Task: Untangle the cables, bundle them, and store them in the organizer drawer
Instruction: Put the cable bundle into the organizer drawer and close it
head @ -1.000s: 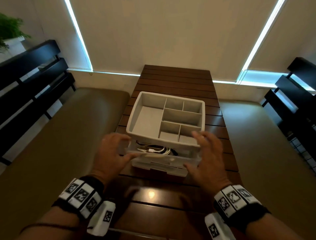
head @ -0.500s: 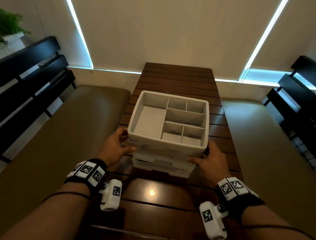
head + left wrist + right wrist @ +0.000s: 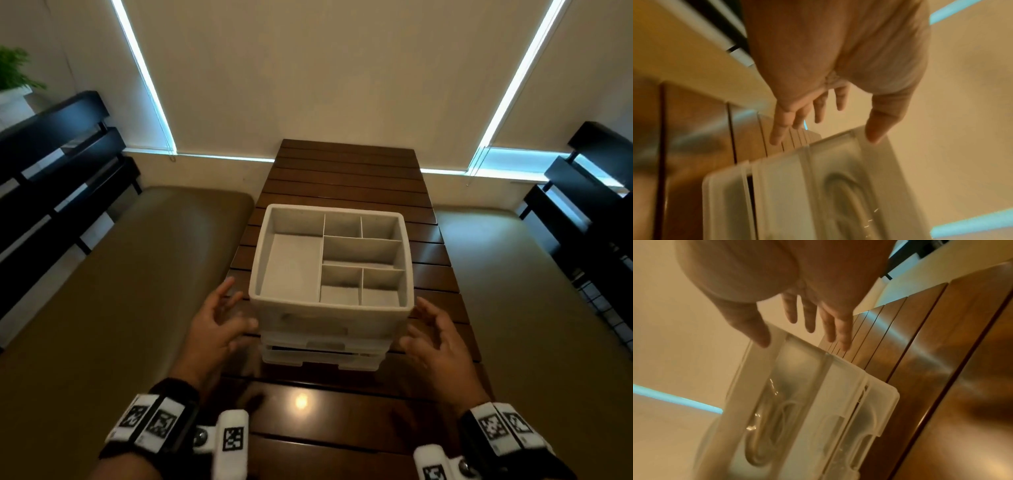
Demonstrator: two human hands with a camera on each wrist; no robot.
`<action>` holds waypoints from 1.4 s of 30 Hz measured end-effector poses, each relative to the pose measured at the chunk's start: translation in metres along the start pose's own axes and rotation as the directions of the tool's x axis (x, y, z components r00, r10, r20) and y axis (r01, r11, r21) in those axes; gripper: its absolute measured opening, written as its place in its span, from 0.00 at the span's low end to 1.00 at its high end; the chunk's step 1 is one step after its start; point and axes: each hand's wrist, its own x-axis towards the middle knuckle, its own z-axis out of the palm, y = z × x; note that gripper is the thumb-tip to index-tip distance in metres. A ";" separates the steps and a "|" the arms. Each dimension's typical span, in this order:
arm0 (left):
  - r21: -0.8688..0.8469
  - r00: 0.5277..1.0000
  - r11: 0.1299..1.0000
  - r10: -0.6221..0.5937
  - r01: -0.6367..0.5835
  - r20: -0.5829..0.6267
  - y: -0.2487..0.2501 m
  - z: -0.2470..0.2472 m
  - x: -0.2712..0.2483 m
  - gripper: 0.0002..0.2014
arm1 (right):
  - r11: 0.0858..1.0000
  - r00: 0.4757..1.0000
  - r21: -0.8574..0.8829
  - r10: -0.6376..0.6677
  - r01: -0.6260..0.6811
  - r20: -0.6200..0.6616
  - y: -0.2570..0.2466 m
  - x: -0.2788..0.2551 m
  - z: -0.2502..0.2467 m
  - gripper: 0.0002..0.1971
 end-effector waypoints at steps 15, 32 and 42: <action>0.810 0.994 0.585 -0.057 -0.047 0.098 -0.085 0.009 0.054 0.18 | 0.772 0.998 -0.633 0.058 -0.059 -0.023 0.080 0.057 0.024 0.32; 0.872 0.999 0.488 -0.020 -0.027 0.042 -0.071 0.042 0.109 0.17 | 0.703 0.997 -0.707 0.028 -0.074 -0.077 0.072 0.117 0.028 0.37; 0.893 0.996 0.446 -0.027 -0.062 0.083 -0.061 0.063 0.158 0.16 | 0.665 0.997 -0.742 0.044 -0.078 -0.066 0.058 0.173 0.025 0.35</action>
